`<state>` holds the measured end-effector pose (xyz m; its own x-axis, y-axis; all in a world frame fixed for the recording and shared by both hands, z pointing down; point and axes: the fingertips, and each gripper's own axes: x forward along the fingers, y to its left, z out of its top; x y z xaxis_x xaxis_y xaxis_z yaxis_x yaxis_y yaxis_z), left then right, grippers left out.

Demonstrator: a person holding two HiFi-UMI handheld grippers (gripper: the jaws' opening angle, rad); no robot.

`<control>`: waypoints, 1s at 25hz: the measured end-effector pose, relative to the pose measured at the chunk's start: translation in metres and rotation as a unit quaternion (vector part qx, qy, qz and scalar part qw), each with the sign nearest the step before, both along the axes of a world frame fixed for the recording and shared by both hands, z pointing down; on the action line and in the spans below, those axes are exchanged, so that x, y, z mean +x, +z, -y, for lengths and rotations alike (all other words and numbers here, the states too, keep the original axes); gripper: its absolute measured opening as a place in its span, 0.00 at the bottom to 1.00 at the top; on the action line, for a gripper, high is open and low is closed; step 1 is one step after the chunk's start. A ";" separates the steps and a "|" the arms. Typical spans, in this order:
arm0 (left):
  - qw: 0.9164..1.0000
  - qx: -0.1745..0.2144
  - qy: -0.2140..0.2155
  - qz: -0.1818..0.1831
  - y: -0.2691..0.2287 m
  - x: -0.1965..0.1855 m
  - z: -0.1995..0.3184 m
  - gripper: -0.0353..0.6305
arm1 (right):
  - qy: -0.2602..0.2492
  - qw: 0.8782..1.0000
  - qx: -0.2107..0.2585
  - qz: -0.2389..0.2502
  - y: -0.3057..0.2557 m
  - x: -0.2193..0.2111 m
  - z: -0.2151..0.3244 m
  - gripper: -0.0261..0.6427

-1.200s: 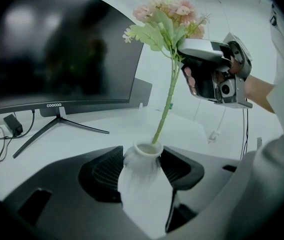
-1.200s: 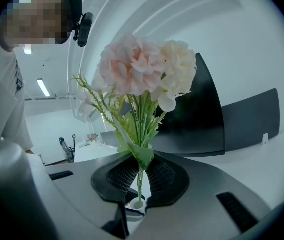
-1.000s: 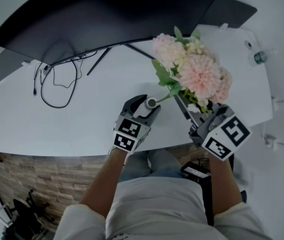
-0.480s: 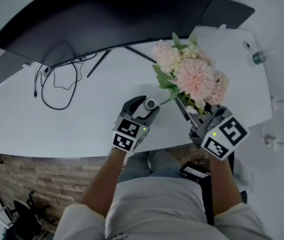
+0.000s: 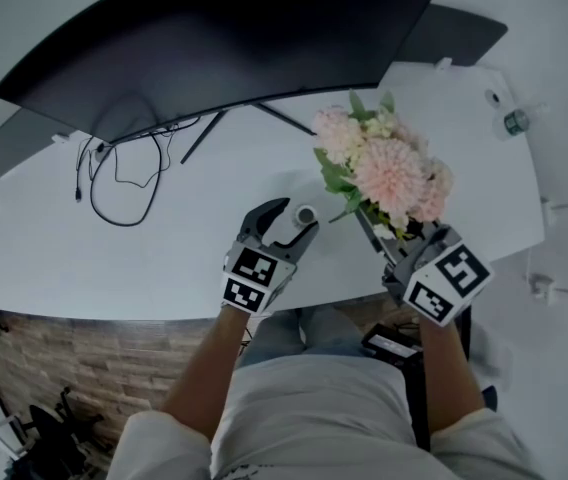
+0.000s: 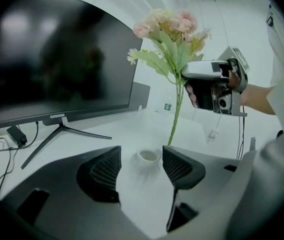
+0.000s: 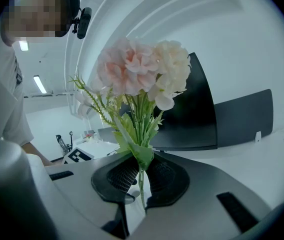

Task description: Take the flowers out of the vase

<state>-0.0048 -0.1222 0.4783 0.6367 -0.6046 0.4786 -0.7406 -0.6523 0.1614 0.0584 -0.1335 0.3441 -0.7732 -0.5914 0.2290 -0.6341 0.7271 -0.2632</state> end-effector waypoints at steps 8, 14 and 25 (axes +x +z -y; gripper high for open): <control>1.000 0.005 -0.026 0.004 -0.024 -0.019 -0.008 0.33 | 0.004 1.000 0.004 0.001 -0.001 0.002 -0.007 0.13; 0.999 0.015 -0.042 -0.004 -0.050 -0.030 -0.015 0.21 | 0.004 1.000 0.007 0.002 -0.008 0.001 -0.014 0.13; 0.998 0.019 -0.059 -0.024 -0.083 -0.036 -0.032 0.06 | 0.003 1.000 0.013 -0.001 -0.022 -0.003 -0.023 0.13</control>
<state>-0.0409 -0.0905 0.3954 0.5820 -0.6938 0.4241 -0.8043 -0.5680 0.1747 0.0557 -0.1101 0.3217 -0.7691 -0.6023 0.2140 -0.6391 0.7297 -0.2431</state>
